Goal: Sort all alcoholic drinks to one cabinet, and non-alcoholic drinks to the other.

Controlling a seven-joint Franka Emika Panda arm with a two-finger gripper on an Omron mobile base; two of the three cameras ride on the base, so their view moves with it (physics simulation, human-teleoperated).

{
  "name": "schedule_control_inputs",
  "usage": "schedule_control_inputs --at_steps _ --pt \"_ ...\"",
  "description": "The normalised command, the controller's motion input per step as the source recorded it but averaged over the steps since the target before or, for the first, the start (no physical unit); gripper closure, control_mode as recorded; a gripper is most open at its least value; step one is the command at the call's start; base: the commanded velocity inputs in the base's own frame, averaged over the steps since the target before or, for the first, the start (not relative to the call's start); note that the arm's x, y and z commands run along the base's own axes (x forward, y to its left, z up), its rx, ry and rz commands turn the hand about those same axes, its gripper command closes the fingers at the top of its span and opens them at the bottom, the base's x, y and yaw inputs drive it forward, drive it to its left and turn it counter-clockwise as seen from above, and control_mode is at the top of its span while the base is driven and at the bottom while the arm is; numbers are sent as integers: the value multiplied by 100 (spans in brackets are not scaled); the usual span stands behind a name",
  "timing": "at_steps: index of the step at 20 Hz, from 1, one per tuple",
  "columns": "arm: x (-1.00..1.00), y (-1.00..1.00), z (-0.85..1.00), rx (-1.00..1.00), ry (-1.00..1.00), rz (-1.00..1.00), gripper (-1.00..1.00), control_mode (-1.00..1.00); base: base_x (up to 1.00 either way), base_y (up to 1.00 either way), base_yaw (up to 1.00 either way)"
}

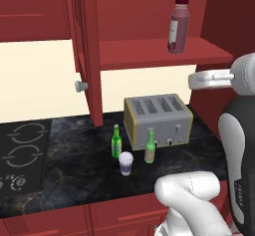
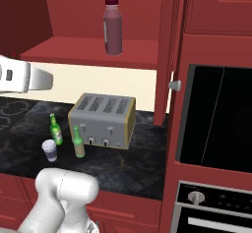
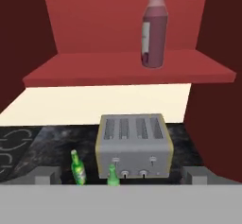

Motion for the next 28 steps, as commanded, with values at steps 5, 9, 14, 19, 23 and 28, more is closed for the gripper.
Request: schedule_control_inputs --at_steps 5,9,14,19,23,28 --pt "-12 14 -38 -7 16 3 -100 -100 0 0 0" --pt "-9 1 -46 -8 14 8 -100 -100 0 0 0" --pt "-1 2 -52 -6 10 12 -100 -100 0 0 0" --pt "0 6 -55 -2 2 16 -100 -100 0 0 0" --pt "0 19 -46 -1 4 15 -100 -100 0 0 0" --pt "0 33 -39 -2 4 10 -100 -100 0 0 0"
